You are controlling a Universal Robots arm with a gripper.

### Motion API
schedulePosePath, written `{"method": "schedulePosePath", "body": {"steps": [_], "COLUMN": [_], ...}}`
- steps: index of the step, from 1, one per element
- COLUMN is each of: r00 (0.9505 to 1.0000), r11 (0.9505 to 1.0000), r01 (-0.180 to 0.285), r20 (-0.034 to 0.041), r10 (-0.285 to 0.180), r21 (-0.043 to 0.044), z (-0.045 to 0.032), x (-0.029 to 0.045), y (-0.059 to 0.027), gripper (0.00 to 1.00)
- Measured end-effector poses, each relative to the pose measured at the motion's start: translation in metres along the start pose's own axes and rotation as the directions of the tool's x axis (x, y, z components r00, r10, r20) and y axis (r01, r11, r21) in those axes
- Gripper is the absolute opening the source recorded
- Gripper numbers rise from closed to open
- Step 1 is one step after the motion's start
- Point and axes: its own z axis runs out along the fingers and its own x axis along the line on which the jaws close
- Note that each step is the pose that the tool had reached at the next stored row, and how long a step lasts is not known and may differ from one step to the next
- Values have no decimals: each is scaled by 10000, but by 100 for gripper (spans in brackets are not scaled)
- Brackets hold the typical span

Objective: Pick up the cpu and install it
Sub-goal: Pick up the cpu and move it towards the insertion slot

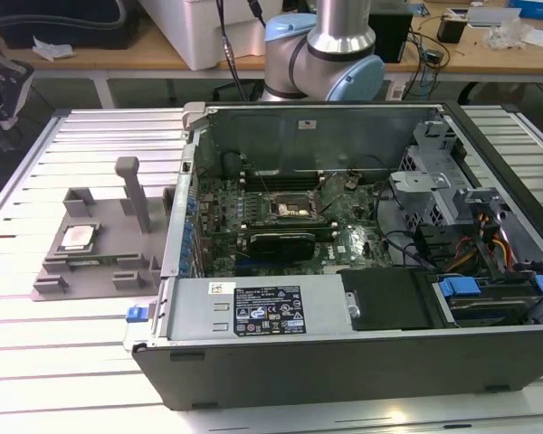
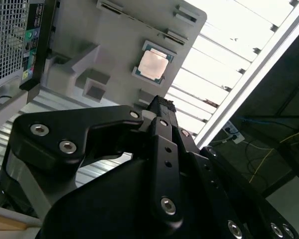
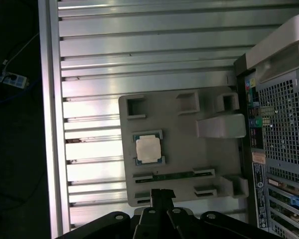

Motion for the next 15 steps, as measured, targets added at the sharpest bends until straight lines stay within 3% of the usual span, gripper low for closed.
{"method": "schedulePosePath", "body": {"steps": [2,5,6,8,9,10,15], "r00": [10000,10000,10000,10000,10000,10000,10000], "r11": [10000,10000,10000,10000,10000,10000,10000], "r01": [0,0,0,0,0,1,-1], "r20": [0,0,0,0,0,5,-28], "r10": [0,0,0,0,0,-1,1], "r21": [0,1,0,1,4,90,94], "z": [0,0,0,0,1,26,120], "x": [4,7,8,10,11,13,8], "y": [1,1,1,2,3,31,53], "gripper": [35,47,60,60,66,66,66]}}
